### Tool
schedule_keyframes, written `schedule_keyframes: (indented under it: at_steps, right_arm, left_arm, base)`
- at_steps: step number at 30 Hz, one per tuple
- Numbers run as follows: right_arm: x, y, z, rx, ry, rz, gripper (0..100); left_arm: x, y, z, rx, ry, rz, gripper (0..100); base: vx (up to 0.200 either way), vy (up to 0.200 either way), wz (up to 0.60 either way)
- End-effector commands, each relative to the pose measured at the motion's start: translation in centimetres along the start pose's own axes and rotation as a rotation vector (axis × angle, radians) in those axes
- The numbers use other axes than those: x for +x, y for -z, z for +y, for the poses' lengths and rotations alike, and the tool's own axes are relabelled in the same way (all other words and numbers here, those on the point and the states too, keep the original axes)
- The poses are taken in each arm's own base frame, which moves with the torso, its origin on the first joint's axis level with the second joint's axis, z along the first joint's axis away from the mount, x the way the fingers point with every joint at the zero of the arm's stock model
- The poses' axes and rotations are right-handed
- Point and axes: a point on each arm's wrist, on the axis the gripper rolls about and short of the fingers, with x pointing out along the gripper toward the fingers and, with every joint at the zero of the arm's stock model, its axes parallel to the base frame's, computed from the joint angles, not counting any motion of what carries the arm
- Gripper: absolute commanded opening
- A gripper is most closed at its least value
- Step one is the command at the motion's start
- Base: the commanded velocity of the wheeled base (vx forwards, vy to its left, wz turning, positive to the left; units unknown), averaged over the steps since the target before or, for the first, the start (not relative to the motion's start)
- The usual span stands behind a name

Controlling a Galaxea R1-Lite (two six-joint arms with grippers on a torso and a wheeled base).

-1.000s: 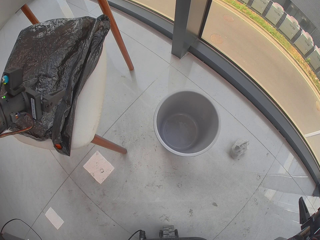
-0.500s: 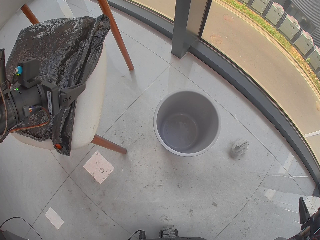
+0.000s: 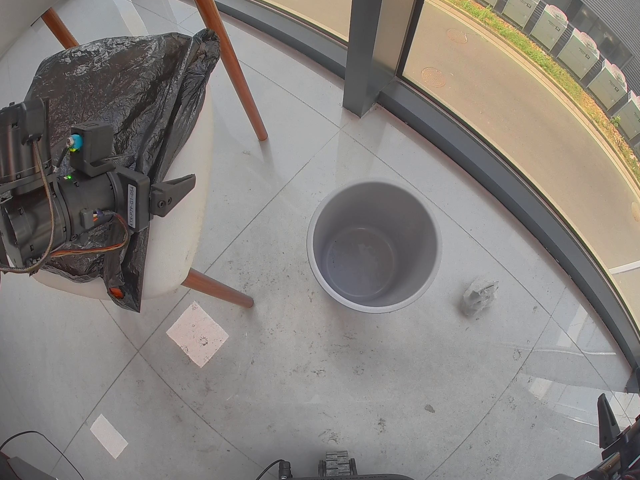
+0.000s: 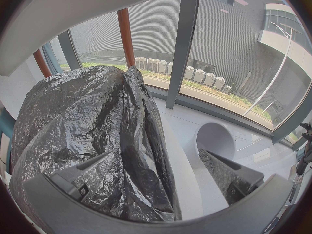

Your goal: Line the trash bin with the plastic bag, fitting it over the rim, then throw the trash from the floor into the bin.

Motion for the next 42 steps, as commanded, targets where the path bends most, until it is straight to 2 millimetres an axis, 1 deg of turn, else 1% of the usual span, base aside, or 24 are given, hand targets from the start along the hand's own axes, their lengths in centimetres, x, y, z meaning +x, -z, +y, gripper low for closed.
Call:
schedule_keyframes:
  at_steps: [1, 8, 9, 14, 18, 21, 23, 24, 27, 28, 29, 32, 33, 34, 36, 40, 42]
  right_arm:
    - [0.0, 0.5, 0.0, -0.001, -0.001, 0.006, 100]
    - [0.0, 0.5, 0.0, -0.001, -0.001, 0.006, 100]
    - [0.0, 0.5, 0.0, 0.001, -0.001, 0.006, 100]
    - [0.0, 0.5, 0.0, -0.001, -0.001, 0.006, 100]
    - [0.0, 0.5, 0.0, 0.001, -0.001, 0.006, 100]
    - [0.0, 0.5, 0.0, -0.001, -0.001, 0.006, 100]
    - [0.0, 0.5, 0.0, -0.001, -0.001, 0.006, 100]
    - [0.0, 0.5, 0.0, -0.001, -0.001, 0.006, 100]
    - [0.0, 0.5, 0.0, -0.001, -0.001, 0.006, 100]
    - [0.0, 0.5, 0.0, -0.001, -0.001, 0.006, 100]
    - [0.0, 0.5, 0.0, -0.001, -0.001, 0.006, 100]
    - [0.0, 0.5, 0.0, -0.001, -0.001, 0.006, 100]
    - [0.0, 0.5, 0.0, -0.001, -0.001, 0.006, 100]
    - [0.0, 0.5, 0.0, -0.001, -0.001, 0.006, 100]
    - [0.0, 0.5, 0.0, 0.001, -0.001, 0.006, 100]
    - [0.0, 0.5, 0.0, -0.001, -0.001, 0.006, 100]
    - [0.0, 0.5, 0.0, 0.001, -0.001, 0.006, 100]
  left_arm:
    - [0.9, 0.2, 0.1, -0.001, -0.013, 0.017, 100]
    - [1.2, 0.3, 0.3, -0.007, -0.024, 0.024, 100]
    - [1.2, 0.3, 0.3, -0.007, -0.025, 0.023, 0]
    - [1.3, 0.3, 0.4, -0.016, -0.027, 0.026, 0]
    - [1.3, 0.8, 1.1, -0.029, -0.057, 0.045, 0]
    - [1.2, 1.0, 1.2, -0.032, -0.064, 0.049, 0]
    - [0.6, 1.5, 1.1, -0.054, -0.088, 0.066, 0]
    - [0.0, 1.4, 1.2, -0.056, -0.092, 0.059, 0]
    - [-2.7, 0.6, 1.3, -0.06, -0.103, 0.003, 0]
    - [-3.3, 0.4, 1.3, -0.061, -0.108, -0.012, 0]
    - [-4.6, -0.2, 1.6, -0.063, -0.123, -0.049, 0]
    - [-7.1, -1.5, 2.5, -0.071, -0.184, -0.132, 0]
    - [-7.8, -1.8, 2.7, -0.072, -0.195, -0.154, 0]
    - [-7.8, -1.8, 2.7, -0.072, -0.195, -0.154, 0]
    - [-9.9, -2.9, 2.9, -0.075, -0.207, -0.228, 0]
    - [-11.9, -4.1, 3.0, -0.078, -0.221, -0.304, 0]
    - [-12.3, -4.5, 3.1, -0.08, -0.222, -0.324, 0]
  base:
    - [0.0, 0.0, 0.0]
    - [0.0, 0.0, 0.0]
    - [0.0, 0.0, 0.0]
    - [0.0, 0.0, 0.0]
    - [0.0, 0.0, 0.0]
    - [0.0, 0.0, 0.0]
    - [0.0, 0.0, 0.0]
    - [0.0, 0.0, 0.0]
    - [0.0, 0.0, 0.0]
    - [0.0, 0.0, 0.0]
    - [0.0, 0.0, 0.0]
    - [0.0, 0.0, 0.0]
    - [0.0, 0.0, 0.0]
    - [0.0, 0.0, 0.0]
    - [0.0, 0.0, 0.0]
    - [0.0, 0.0, 0.0]
    - [0.0, 0.0, 0.0]
